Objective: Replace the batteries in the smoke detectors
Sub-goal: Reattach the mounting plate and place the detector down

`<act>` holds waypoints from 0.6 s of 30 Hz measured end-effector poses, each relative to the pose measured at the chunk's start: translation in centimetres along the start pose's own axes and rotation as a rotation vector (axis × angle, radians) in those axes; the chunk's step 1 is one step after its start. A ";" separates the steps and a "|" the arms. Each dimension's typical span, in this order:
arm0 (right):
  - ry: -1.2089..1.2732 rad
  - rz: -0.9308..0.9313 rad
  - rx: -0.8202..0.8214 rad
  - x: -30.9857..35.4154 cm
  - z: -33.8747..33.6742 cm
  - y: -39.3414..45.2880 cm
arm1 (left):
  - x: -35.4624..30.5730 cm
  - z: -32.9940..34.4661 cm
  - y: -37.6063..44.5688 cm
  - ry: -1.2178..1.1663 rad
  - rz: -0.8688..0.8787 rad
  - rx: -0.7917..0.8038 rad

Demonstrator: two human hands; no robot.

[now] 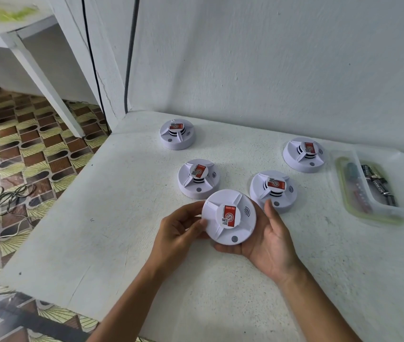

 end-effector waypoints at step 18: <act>-0.031 -0.015 0.071 0.1 0.3 0.1 | -0.1 0.1 -0.1 0.001 0.002 -0.012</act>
Point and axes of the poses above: each hand's wrist, its own y-axis towards the middle knuckle, its own z-axis out of the palm, x = y × z, the point moved 4 cm from there along y, towards the middle knuckle, and after that the axes turned 13 degrees about x, right-handed, at the moved point
